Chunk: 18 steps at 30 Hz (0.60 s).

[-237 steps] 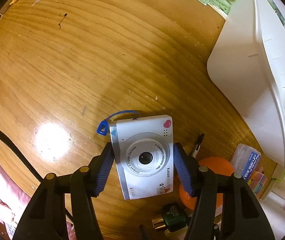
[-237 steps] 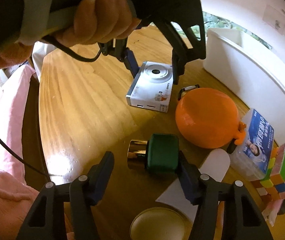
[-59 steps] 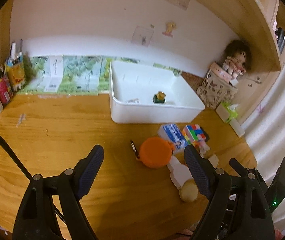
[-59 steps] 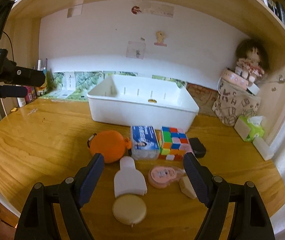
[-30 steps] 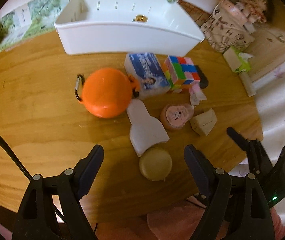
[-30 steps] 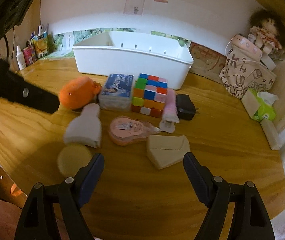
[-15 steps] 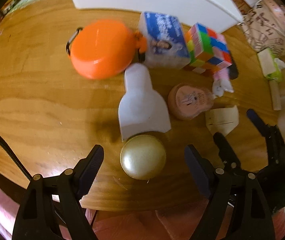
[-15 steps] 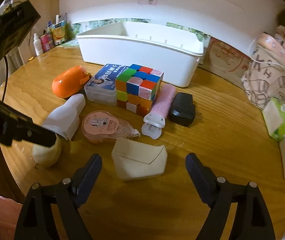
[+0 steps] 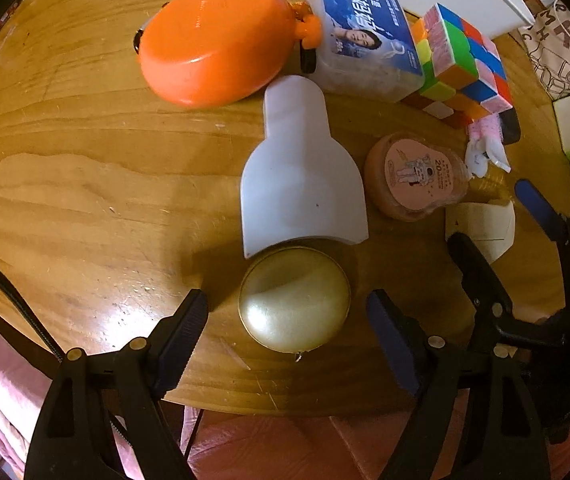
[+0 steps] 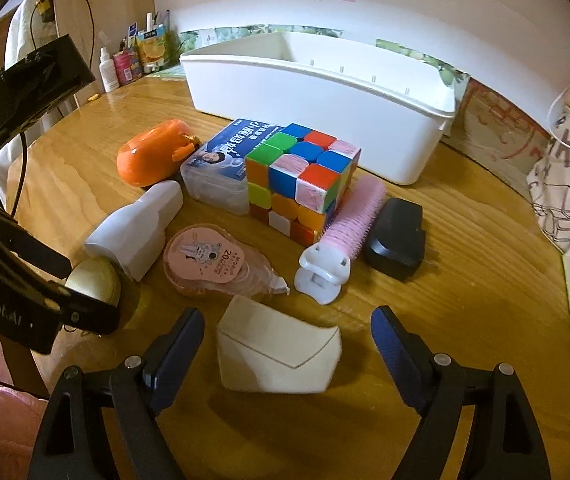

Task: Organize rigid objects
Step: 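Grasp the beige round compact with the left gripper while the right gripper grasps the beige triangular pouch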

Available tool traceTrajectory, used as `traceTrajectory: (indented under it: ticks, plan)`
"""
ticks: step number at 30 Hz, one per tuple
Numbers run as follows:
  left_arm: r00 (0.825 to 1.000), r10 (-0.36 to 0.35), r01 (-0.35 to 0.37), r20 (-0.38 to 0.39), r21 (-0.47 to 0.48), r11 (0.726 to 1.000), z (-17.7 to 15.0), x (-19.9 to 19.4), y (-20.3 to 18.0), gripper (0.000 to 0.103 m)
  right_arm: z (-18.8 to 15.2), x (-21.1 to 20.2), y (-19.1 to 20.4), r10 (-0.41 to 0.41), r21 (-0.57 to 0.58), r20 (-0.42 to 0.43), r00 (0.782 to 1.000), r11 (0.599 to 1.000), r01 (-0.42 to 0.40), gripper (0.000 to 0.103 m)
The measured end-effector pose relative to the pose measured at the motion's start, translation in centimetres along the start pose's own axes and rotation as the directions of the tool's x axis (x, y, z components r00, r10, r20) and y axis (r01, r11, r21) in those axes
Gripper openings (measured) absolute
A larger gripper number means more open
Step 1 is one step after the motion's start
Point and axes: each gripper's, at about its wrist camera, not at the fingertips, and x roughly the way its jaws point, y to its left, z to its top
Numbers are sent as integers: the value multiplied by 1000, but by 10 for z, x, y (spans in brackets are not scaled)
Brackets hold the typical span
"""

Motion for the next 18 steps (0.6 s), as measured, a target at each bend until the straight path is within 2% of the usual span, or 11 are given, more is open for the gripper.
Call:
traceTrajectory:
  ticks: [3, 5, 8, 10, 18]
  plan:
    - [1000, -5, 5, 3, -5, 1000, 1, -1, 0, 78, 3, 5, -1, 18, -14, -19, 1000, 1000, -18, 81]
    - [1000, 11, -11, 0, -8, 1000, 2, -2, 0, 72, 4, 8, -1, 30, -27, -37, 999, 999, -31, 71]
    - [1000, 13, -13, 5, -13, 1000, 3, -4, -1, 66, 3, 12, 1, 51, -49, -61, 997, 997, -54, 63]
    - [1000, 13, -13, 16, -20, 1000, 2, -4, -3, 59, 3, 12, 3, 54, -64, -66, 996, 996, -58, 63]
    - [1000, -8, 9, 29, -15, 1000, -5, -7, 1, 59, 2, 10, 7, 45, -69, -82, 996, 996, -50, 63]
